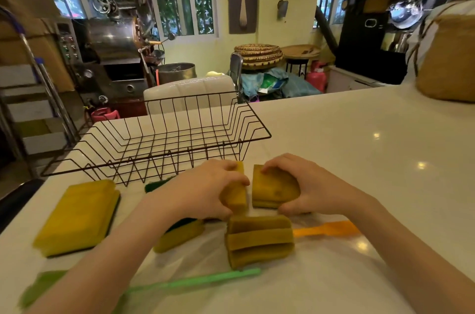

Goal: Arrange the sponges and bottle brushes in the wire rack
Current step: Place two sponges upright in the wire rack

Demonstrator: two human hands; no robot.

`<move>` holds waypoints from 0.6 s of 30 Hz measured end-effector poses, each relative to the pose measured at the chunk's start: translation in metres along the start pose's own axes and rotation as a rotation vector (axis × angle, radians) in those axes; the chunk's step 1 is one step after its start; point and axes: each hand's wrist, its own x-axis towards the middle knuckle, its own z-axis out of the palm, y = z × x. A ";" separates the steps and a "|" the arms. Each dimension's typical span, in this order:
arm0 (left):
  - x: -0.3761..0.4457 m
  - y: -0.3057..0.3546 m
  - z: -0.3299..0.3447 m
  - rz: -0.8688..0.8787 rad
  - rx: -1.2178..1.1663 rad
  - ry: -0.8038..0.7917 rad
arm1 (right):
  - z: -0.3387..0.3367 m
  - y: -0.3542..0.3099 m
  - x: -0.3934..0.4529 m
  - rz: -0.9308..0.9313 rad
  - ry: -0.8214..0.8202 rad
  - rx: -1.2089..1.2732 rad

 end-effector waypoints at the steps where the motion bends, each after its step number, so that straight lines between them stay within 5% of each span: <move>1: 0.000 0.002 0.000 0.009 0.000 0.039 | 0.000 -0.001 -0.001 0.001 0.022 0.016; 6: 0.000 0.002 -0.007 0.028 -0.155 0.170 | -0.019 -0.008 -0.006 0.222 0.124 0.457; 9: -0.002 -0.003 -0.012 0.021 -0.345 0.219 | -0.023 -0.004 -0.002 0.528 0.107 0.705; 12: -0.003 -0.005 -0.015 -0.008 -0.475 0.305 | -0.021 0.003 0.000 0.684 0.057 0.674; 18: -0.004 -0.011 -0.025 -0.118 -0.854 0.421 | -0.018 0.007 0.001 0.706 0.115 0.623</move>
